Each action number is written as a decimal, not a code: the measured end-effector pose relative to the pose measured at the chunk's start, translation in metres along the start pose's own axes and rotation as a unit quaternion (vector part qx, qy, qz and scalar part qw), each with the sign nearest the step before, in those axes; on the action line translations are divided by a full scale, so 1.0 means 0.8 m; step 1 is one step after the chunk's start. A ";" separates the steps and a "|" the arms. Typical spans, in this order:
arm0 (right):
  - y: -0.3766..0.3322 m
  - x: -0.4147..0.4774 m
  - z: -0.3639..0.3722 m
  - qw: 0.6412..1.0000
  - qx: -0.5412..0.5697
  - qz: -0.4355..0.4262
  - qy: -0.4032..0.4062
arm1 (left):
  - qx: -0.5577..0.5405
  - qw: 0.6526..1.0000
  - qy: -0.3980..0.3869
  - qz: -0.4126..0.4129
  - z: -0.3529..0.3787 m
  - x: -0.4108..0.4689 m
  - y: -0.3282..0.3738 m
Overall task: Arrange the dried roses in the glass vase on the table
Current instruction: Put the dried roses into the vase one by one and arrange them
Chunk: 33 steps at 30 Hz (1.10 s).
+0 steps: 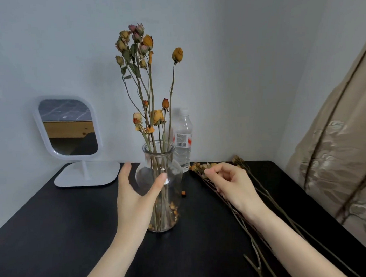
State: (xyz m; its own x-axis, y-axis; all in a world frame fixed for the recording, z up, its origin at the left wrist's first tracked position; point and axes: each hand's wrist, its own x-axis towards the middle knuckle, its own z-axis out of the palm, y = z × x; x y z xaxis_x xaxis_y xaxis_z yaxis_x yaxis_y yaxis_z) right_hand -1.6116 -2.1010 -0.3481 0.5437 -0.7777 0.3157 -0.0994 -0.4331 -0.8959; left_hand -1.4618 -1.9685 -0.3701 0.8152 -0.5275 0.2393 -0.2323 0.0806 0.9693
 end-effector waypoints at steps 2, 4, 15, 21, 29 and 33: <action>0.013 -0.010 -0.022 0.999 -0.008 0.028 0.028 | -0.029 0.998 0.057 -0.010 -0.002 -0.030 -0.009; 0.028 -0.020 -0.046 0.996 -0.023 0.069 0.051 | -0.061 0.995 0.078 -0.024 0.002 -0.061 -0.021; 0.088 -0.051 -0.128 0.947 -0.254 0.195 0.022 | 0.091 0.957 -0.275 -0.010 0.120 -0.112 -0.034; 0.098 -0.043 -0.123 0.930 -0.309 0.197 -0.011 | 0.220 0.918 -0.325 -0.056 0.195 -0.066 -0.042; 0.108 -0.031 -0.120 0.911 -0.354 0.212 -0.030 | 0.271 0.901 -0.327 -0.087 0.218 -0.058 -0.047; 0.113 -0.034 -0.126 0.907 -0.346 0.234 -0.049 | 0.273 0.904 -0.310 -0.113 0.224 -0.057 -0.046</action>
State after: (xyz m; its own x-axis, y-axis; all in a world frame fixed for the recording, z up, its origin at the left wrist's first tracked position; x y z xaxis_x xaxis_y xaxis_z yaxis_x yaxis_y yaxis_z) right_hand -1.7195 -2.1647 -0.4063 0.3744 -0.9209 -0.1081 -0.8193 -0.2740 -0.5037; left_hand -1.5858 -2.0990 -0.4266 0.4603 -0.8641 -0.2035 -0.4623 -0.4289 0.7761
